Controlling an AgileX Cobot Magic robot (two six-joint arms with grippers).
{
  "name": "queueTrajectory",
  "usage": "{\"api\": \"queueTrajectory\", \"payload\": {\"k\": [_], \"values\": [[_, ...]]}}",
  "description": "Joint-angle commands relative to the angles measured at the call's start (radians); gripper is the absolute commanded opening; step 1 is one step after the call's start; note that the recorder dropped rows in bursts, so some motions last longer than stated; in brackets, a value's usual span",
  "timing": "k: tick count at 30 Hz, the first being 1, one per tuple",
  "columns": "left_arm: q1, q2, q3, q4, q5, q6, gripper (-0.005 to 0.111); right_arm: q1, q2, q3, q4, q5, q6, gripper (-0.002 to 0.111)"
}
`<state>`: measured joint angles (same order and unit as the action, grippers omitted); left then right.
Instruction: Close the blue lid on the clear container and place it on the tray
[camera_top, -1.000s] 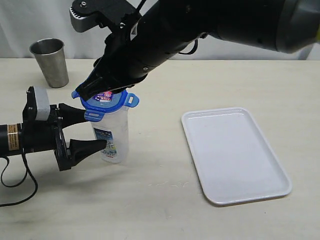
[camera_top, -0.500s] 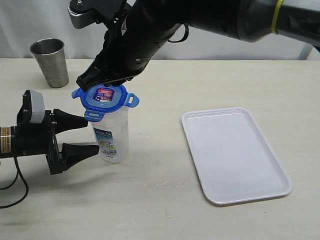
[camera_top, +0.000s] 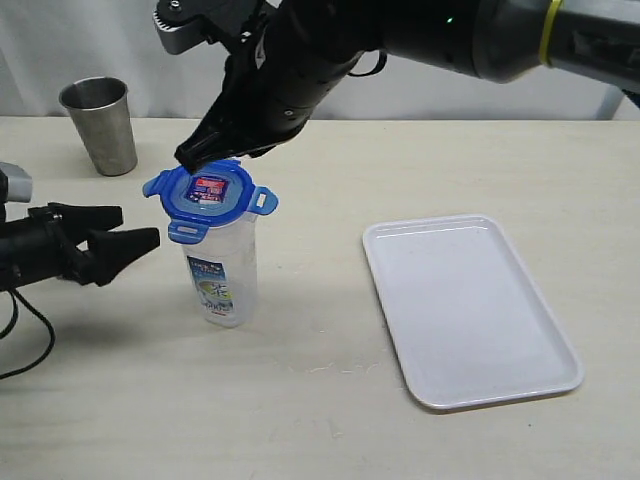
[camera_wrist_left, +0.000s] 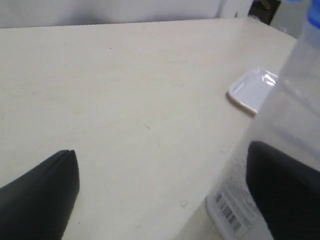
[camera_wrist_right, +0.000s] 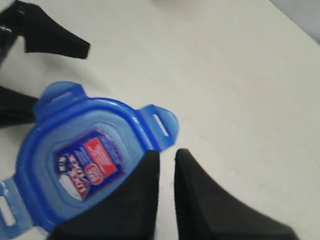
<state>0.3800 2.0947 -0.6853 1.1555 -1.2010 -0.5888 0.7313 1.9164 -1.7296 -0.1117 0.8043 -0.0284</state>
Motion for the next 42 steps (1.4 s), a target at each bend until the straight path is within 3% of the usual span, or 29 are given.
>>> {"api": "queueTrajectory", "payload": {"k": [1,4,5,9,13,16,19,22,24,29,39,42], "values": [[0.063,0.0,-0.004,-0.033,-0.02,-0.198,0.068,-0.059,-0.099,0.011,-0.035,0.019,0.021,0.005],[0.115,0.0,-0.004,0.004,-0.02,-0.298,0.031,-0.105,-0.184,0.061,-0.035,-0.002,0.021,0.005],[0.137,-0.003,-0.004,0.024,-0.02,-0.364,0.0,-0.129,-0.234,0.129,-0.029,-0.032,0.021,0.005],[0.16,-0.007,-0.008,-0.006,-0.02,-0.542,0.0,-0.187,-0.339,0.31,0.026,-0.148,0.021,0.005],[0.131,-0.098,-0.095,0.116,-0.02,-0.71,0.0,-0.269,-0.413,0.527,0.331,-0.29,-0.12,0.005],[0.047,-0.294,-0.215,0.319,0.025,-0.92,0.0,-0.3,-0.406,0.634,0.608,-0.29,-0.384,0.005],[-0.061,-0.454,-0.224,0.421,0.192,-0.962,0.0,-0.291,-0.406,0.64,0.747,-0.305,-0.498,0.005],[-0.159,-0.53,-0.224,0.589,0.241,-1.205,0.0,-0.262,-0.369,0.633,0.832,-0.451,-0.584,0.005],[-0.184,-0.528,-0.213,0.589,0.262,-1.226,0.0,-0.266,-0.316,0.597,0.836,-0.482,-0.584,0.005],[-0.2,-0.519,-0.155,0.589,0.389,-1.226,0.0,-0.265,-0.127,0.408,0.841,-0.271,-0.566,0.005],[-0.2,-0.529,-0.114,0.589,0.336,-1.218,0.0,-0.241,-0.123,0.406,0.833,-0.272,-0.584,0.005],[-0.2,-0.552,-0.079,0.589,0.394,-1.215,0.0,-0.241,-0.123,0.406,0.833,-0.274,-0.592,0.005]]}}
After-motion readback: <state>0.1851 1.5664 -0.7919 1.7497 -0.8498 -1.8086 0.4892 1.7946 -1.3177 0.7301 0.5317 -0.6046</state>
